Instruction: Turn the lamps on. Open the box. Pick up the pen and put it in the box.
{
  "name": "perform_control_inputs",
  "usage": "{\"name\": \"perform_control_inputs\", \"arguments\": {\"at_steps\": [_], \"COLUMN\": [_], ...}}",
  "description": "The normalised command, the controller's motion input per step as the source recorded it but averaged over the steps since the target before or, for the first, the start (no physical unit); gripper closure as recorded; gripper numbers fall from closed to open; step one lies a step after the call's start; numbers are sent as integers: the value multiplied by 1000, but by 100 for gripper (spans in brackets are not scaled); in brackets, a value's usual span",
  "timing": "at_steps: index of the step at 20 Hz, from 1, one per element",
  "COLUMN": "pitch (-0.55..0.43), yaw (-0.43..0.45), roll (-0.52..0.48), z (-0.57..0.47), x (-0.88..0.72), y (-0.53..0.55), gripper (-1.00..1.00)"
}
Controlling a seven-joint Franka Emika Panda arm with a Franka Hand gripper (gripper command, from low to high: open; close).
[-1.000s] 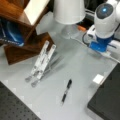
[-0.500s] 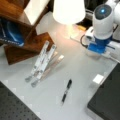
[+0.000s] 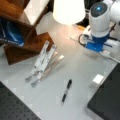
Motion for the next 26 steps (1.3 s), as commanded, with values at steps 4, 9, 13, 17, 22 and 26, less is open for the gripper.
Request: {"name": "perform_control_inputs", "arguments": {"at_steps": [4, 9, 13, 17, 22, 26], "pitch": [-518, -447, -416, -367, -309, -247], "yaw": [-24, 5, -40, -44, -67, -59], "roll": [8, -53, -96, -117, -127, -155], "z": [-80, -209, -129, -18, 51, -37], "x": [-858, -805, -675, -601, -500, -435], "y": [-98, -47, 35, 67, 99, 100], "gripper": [100, 100, 100, 100, 100, 100]}}
